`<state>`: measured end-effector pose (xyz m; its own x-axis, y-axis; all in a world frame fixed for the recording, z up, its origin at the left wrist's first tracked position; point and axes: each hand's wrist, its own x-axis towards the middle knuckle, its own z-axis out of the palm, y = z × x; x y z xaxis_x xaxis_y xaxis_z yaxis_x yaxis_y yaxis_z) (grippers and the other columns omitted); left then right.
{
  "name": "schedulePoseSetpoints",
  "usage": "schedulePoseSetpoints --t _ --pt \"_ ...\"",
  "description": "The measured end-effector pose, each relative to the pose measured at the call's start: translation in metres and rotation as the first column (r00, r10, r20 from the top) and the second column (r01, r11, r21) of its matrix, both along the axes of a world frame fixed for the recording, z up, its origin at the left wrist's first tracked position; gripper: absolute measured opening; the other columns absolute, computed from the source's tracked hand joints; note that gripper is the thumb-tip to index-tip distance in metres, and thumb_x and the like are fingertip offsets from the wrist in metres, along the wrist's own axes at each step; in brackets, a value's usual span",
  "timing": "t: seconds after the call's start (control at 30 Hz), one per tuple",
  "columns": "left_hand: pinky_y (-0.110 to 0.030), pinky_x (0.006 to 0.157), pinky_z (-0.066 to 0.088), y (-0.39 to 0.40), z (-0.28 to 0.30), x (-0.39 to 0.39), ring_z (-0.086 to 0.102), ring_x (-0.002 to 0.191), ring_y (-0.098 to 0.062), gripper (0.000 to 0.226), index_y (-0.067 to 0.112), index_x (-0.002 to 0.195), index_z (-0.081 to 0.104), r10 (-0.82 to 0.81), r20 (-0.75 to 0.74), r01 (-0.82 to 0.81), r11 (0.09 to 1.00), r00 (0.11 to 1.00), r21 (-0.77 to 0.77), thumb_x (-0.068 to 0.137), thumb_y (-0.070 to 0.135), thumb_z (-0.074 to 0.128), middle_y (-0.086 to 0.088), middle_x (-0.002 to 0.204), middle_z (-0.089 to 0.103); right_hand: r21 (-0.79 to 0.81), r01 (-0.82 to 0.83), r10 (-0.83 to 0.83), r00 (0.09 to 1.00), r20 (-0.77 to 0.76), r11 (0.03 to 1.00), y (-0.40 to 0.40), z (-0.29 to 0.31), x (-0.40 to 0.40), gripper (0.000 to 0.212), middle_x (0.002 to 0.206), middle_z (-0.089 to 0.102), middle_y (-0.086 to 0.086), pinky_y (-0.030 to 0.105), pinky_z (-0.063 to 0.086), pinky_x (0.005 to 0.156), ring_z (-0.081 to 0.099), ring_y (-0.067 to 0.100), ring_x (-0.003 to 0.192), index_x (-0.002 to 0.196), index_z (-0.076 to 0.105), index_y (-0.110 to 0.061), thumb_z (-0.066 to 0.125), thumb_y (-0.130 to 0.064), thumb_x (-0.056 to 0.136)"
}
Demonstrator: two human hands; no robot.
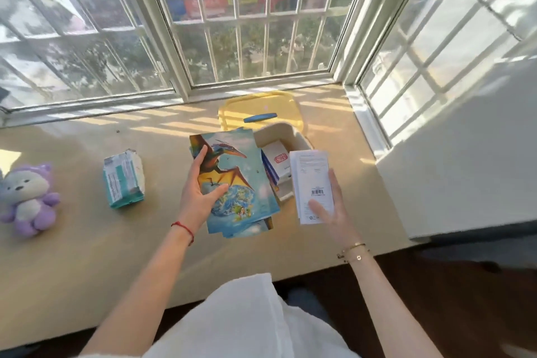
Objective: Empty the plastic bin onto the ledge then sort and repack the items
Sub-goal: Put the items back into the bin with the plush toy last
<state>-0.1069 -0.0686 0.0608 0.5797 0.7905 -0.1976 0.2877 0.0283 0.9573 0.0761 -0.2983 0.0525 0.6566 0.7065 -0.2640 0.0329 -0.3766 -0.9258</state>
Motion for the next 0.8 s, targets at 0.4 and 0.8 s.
schedulePoseSetpoints --t 0.4,0.8 --pt "-0.016 0.087 0.052 0.03 -0.079 0.076 0.056 0.114 -0.004 0.086 0.041 0.15 0.029 0.222 -0.13 -0.234 0.968 0.966 -0.086 0.085 0.0 0.07 0.002 0.136 0.048 -0.097 -0.205 0.201 0.978 -0.053 0.974 0.094 -0.058 0.101 0.076 0.129 0.029 -0.036 -0.004 0.038 0.076 0.041 -0.034 0.101 0.154 0.012 -0.024 0.058 -0.01 0.095" --pt "-0.021 0.096 0.048 0.028 -0.17 0.107 0.052 0.12 -0.009 0.081 0.046 0.144 0.039 0.239 -0.292 -0.284 0.951 0.926 -0.124 0.083 0.005 0.072 0.012 0.139 0.049 -0.157 -0.308 0.294 0.95 -0.108 0.938 0.125 -0.132 0.132 0.082 0.133 0.033 -0.041 -0.005 0.037 0.08 0.044 -0.028 0.108 0.151 0.008 -0.047 0.063 -0.031 0.093"
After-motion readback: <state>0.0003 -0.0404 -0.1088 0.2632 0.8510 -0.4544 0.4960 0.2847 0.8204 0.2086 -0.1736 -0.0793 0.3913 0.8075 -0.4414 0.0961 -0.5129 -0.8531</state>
